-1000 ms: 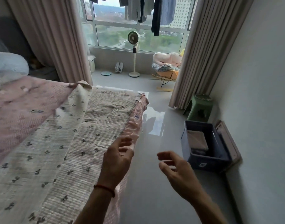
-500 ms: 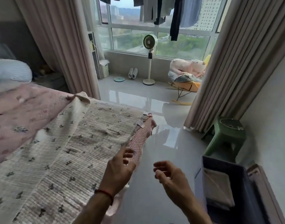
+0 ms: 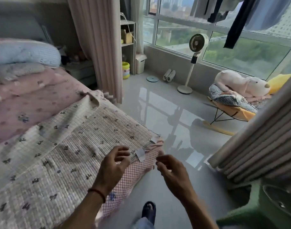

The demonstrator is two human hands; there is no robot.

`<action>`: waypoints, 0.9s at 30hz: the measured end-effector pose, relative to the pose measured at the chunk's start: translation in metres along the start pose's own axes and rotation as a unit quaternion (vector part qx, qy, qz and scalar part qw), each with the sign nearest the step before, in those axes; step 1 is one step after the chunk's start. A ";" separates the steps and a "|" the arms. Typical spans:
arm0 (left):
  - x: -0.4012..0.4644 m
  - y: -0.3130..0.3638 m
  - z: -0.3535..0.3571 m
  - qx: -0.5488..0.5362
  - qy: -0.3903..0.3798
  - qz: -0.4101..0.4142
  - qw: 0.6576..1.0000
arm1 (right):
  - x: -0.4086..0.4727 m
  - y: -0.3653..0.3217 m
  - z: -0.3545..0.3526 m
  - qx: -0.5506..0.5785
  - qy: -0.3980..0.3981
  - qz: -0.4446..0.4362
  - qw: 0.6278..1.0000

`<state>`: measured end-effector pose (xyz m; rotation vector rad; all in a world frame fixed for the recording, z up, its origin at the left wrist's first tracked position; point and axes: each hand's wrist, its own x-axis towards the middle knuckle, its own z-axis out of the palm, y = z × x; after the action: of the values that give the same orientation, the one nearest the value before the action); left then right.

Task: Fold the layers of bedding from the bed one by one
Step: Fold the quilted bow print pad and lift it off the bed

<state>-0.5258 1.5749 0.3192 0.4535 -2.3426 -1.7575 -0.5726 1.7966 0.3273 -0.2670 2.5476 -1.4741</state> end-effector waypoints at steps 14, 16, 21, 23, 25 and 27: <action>0.346 0.029 0.180 0.039 0.081 -0.104 0.990 | 0.414 0.061 -0.111 -0.046 -0.144 -0.018 0.988; 0.383 0.036 0.187 0.052 0.136 -0.109 0.983 | 0.471 0.074 -0.115 -0.038 -0.181 -0.023 0.982; 0.447 0.055 0.204 0.045 0.242 -0.159 0.956 | 0.585 0.076 -0.126 -0.050 -0.283 -0.071 0.955; 0.473 0.073 0.216 0.041 0.291 -0.177 0.939 | 0.629 0.063 -0.136 -0.060 -0.333 -0.115 0.934; 0.497 0.090 0.223 0.037 0.320 -0.178 0.930 | 0.675 0.050 -0.137 -0.070 -0.368 -0.152 0.915; 0.523 0.098 0.224 0.043 0.371 -0.176 0.911 | 0.719 0.032 -0.128 -0.070 -0.390 -0.186 0.899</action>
<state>-1.1008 1.6223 0.3283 1.3548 -1.8465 -1.2534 -1.3015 1.7414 0.3113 -1.1579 1.9807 -0.9688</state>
